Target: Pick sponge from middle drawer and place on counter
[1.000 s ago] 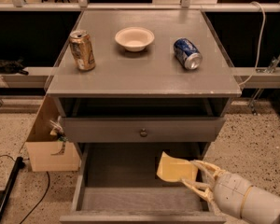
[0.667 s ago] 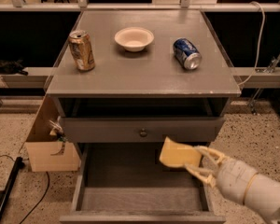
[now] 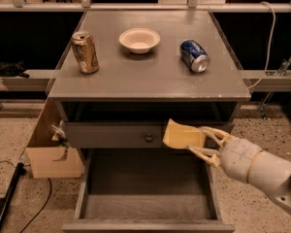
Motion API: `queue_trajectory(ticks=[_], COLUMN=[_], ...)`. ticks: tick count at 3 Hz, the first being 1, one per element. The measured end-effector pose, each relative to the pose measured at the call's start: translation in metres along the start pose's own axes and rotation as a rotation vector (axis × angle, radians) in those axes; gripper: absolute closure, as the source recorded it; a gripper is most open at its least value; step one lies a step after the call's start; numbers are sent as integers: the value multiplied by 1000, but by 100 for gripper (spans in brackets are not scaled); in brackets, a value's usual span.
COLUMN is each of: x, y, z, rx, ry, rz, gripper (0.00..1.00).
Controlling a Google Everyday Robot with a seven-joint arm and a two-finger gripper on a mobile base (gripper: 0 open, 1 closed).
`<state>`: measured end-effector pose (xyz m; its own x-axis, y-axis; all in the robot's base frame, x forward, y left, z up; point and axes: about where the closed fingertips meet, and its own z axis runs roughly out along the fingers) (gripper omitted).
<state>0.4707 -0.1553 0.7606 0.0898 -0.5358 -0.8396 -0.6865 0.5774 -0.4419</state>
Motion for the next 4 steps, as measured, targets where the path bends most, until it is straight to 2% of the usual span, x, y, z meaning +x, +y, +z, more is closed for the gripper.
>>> queue_trajectory(ticks=[1,2,4], x=[5,-12,-63], y=[10,-17,-118], z=[-4,-10,-27], rx=[-17,32,145], ry=[11,-3,-66], rz=[5,-30,-60], gripper=[100,100,100])
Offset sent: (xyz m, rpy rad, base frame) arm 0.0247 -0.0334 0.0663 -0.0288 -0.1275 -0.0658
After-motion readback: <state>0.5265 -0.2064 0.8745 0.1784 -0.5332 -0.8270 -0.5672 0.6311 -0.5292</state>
